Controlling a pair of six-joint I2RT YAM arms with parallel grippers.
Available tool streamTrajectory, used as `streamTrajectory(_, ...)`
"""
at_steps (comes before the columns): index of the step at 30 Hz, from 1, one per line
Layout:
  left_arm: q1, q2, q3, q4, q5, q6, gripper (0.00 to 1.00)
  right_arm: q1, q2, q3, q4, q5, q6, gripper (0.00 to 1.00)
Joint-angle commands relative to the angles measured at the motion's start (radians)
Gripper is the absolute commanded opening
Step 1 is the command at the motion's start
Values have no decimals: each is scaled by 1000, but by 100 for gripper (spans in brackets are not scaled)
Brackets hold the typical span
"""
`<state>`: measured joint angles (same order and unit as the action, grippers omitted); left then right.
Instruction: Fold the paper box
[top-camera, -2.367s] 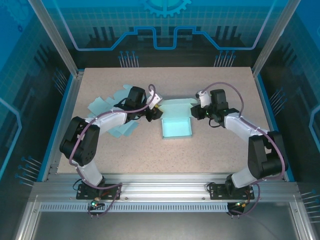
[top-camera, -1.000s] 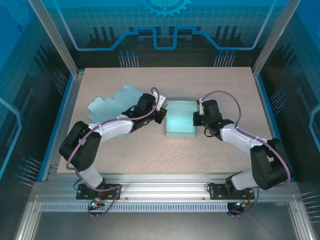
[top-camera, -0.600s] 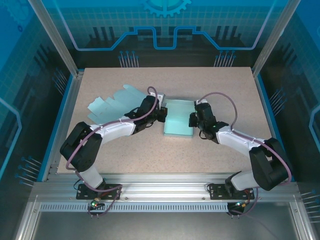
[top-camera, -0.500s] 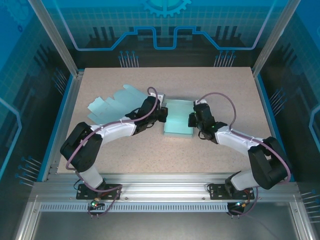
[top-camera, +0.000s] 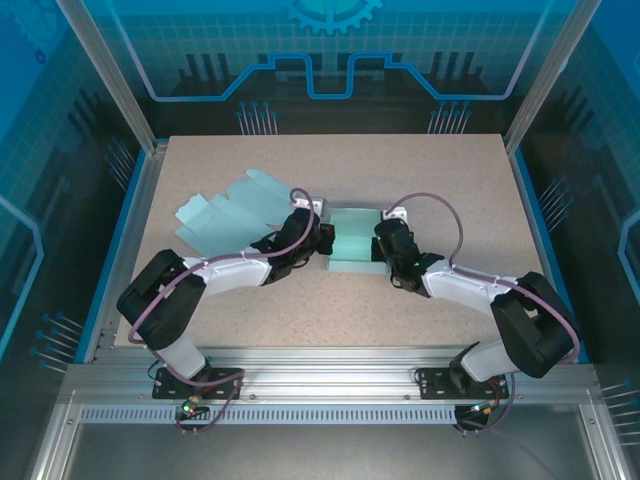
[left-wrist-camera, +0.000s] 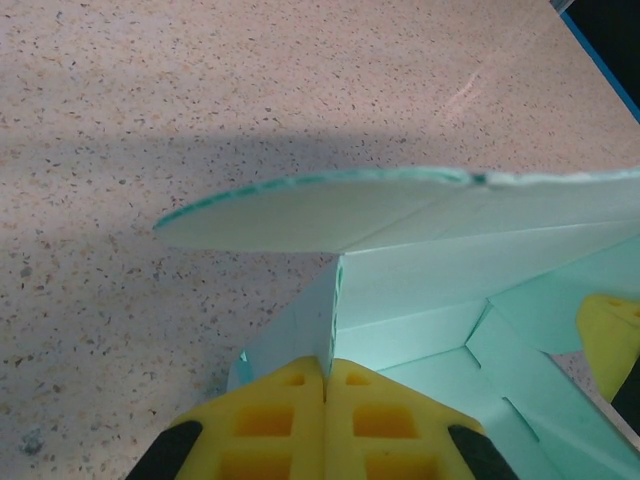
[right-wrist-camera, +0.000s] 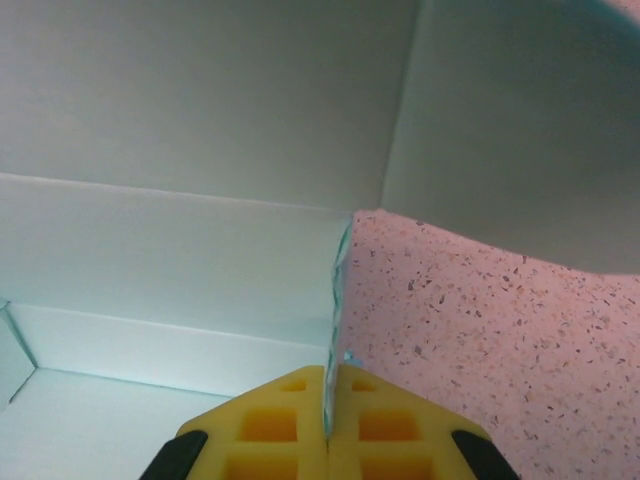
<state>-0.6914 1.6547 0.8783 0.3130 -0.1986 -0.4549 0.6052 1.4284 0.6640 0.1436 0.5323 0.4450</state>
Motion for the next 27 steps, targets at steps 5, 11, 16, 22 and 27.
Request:
streamTrajectory(5, -88, -6, -117, 62, 109, -44, 6, 115, -57, -120, 90, -60, 37, 1)
streamTrajectory(11, -113, -11, -179, 81, 78, -57, 6, 170, -56, -177, 107, 5, 94, 2)
streamTrajectory(16, -125, -28, -207, 62, 43, -35, 6, 215, -55, -200, 97, 37, 124, 3)
streamTrajectory(22, -137, -24, -236, 66, 25, -33, 5, 243, -58, -219, 67, 58, 181, 3)
streamTrajectory(27, -150, -16, -246, 70, 20, -26, 5, 264, -62, -221, 41, 65, 214, 3)
